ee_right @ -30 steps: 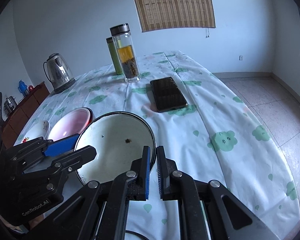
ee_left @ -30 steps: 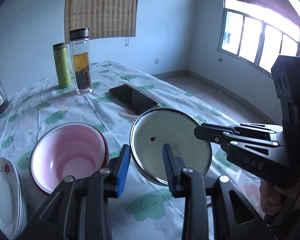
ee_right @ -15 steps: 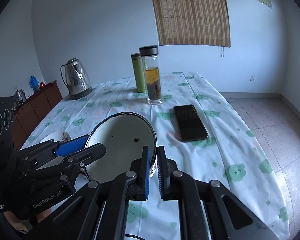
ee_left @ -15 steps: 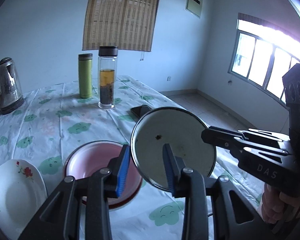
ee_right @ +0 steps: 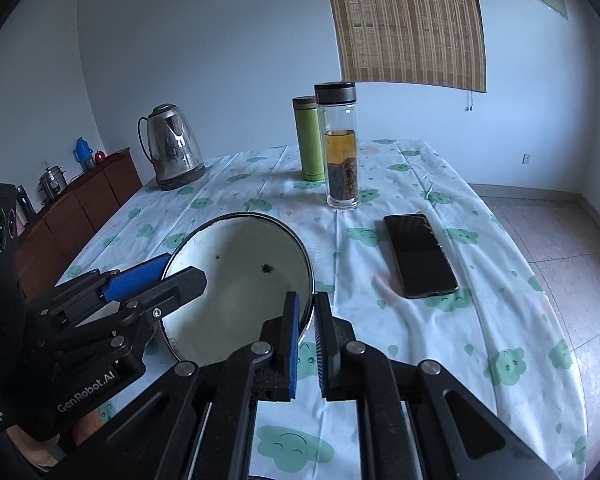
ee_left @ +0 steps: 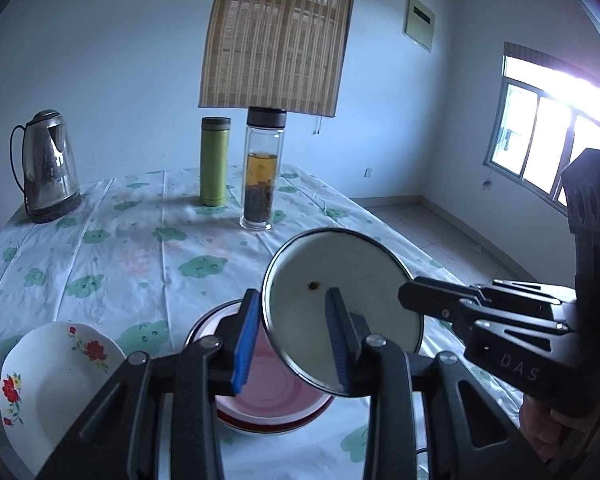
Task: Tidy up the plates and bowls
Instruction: 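Lift the enamel bowl and carry it over the pink bowl, then lower the enamel bowl into the pink bowl with both tools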
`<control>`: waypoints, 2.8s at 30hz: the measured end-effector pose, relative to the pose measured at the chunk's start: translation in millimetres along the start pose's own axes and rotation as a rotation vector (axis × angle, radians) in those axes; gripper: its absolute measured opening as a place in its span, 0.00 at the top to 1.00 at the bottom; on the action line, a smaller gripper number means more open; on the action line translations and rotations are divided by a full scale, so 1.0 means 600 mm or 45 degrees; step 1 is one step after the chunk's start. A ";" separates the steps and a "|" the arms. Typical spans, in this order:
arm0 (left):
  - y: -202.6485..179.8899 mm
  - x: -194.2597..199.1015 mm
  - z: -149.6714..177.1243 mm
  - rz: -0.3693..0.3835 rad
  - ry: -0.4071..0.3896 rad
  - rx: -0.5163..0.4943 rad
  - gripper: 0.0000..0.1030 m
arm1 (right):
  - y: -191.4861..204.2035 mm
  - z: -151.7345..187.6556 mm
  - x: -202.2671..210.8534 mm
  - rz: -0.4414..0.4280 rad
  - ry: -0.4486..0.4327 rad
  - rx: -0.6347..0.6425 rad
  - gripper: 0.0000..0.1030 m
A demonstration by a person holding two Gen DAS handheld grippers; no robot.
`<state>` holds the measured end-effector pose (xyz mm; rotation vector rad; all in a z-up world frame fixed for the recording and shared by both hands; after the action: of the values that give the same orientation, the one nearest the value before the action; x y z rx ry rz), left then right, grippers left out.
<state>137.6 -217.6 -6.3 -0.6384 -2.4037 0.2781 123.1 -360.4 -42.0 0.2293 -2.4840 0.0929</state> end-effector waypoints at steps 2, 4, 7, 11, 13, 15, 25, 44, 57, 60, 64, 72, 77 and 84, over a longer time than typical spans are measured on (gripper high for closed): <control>0.003 0.001 -0.001 -0.012 -0.003 0.007 0.69 | 0.004 -0.001 -0.005 -0.003 0.002 0.003 0.92; 0.005 0.000 -0.001 -0.019 -0.002 0.012 0.69 | 0.007 -0.001 -0.008 -0.004 0.005 0.004 0.92; 0.012 -0.004 -0.002 -0.032 0.007 0.025 0.69 | 0.010 -0.004 -0.013 -0.006 0.013 0.011 0.92; 0.021 -0.010 -0.001 -0.060 0.010 0.035 0.69 | 0.018 -0.008 -0.025 -0.011 0.029 0.027 0.92; 0.025 -0.012 -0.001 -0.070 0.012 0.042 0.69 | 0.022 -0.009 -0.032 -0.010 0.037 0.034 0.92; 0.028 -0.014 -0.001 -0.083 0.013 0.046 0.69 | 0.025 -0.010 -0.036 -0.011 0.043 0.037 0.91; 0.043 -0.020 -0.002 -0.107 0.031 0.074 0.69 | 0.035 -0.013 -0.055 -0.009 0.071 0.051 0.91; 0.063 -0.036 0.000 -0.143 0.073 0.107 0.69 | 0.048 -0.018 -0.077 -0.004 0.105 0.082 0.91; 0.068 -0.044 0.003 -0.155 0.093 0.110 0.69 | 0.048 -0.016 -0.095 -0.003 0.139 0.087 0.91; 0.068 -0.045 0.004 -0.157 0.097 0.108 0.69 | 0.048 -0.014 -0.099 -0.002 0.146 0.086 0.91; 0.068 -0.050 0.008 -0.163 0.109 0.101 0.69 | 0.047 -0.012 -0.103 0.002 0.156 0.089 0.91; 0.072 -0.063 0.015 -0.174 0.156 0.107 0.69 | 0.046 -0.011 -0.105 0.001 0.163 0.090 0.90; 0.072 -0.059 0.015 -0.165 0.172 0.122 0.69 | 0.047 -0.008 -0.100 -0.009 0.159 0.095 0.90; 0.073 -0.056 0.014 -0.177 0.178 0.126 0.69 | 0.053 -0.008 -0.097 -0.014 0.168 0.103 0.89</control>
<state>171.7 -197.5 -45.4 -0.4295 -2.2720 0.2818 165.8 -320.5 -73.9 0.2625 -2.3495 0.1981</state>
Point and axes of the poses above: each gripper's, at about its wrist camera, not at the fingertips, and x roughly against the way its jaws point, y to its left, z to its underside, the point moved 1 cm from there along -x, roughly the way its jaws point, and after that the axes turned 13 degrees about x, right-handed, at the moved point
